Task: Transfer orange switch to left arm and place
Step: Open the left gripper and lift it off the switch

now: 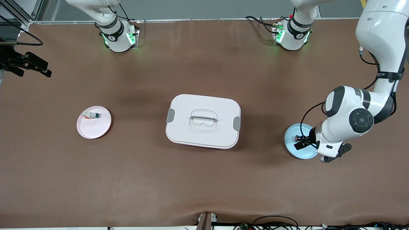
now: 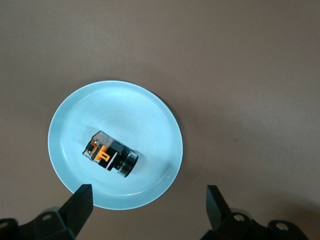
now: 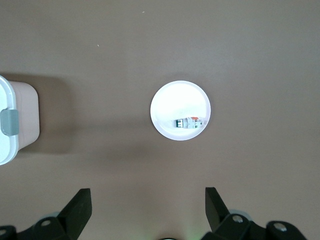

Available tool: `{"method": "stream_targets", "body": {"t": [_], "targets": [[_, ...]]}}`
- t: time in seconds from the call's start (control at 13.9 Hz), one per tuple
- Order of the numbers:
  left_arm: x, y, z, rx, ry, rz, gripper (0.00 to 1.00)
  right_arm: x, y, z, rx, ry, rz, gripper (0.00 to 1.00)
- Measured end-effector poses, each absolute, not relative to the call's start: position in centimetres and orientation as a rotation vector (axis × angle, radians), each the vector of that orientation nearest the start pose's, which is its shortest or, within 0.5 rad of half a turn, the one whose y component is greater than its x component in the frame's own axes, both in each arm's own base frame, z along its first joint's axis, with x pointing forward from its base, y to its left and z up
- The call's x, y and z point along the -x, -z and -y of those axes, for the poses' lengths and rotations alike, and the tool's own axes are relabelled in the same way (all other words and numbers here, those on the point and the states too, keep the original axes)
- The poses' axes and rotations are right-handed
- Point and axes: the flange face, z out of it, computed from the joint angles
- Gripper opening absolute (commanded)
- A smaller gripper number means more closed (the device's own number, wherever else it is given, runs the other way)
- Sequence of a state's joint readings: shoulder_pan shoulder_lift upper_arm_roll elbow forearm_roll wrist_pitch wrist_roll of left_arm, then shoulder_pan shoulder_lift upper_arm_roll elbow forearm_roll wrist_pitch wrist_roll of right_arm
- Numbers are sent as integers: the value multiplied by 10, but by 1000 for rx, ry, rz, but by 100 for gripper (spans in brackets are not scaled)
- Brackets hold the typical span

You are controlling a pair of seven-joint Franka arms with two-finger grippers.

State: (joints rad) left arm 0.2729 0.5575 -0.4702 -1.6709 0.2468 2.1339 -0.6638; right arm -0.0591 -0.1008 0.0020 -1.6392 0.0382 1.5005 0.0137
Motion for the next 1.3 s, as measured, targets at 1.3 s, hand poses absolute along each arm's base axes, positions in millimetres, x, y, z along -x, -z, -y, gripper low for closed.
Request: {"method": "stream_targets", "body": {"t": [1.3], "targets": [[-669, -340, 47, 3162, -33, 34, 100, -517, -639, 25, 3108, -31, -104, 100]]}}
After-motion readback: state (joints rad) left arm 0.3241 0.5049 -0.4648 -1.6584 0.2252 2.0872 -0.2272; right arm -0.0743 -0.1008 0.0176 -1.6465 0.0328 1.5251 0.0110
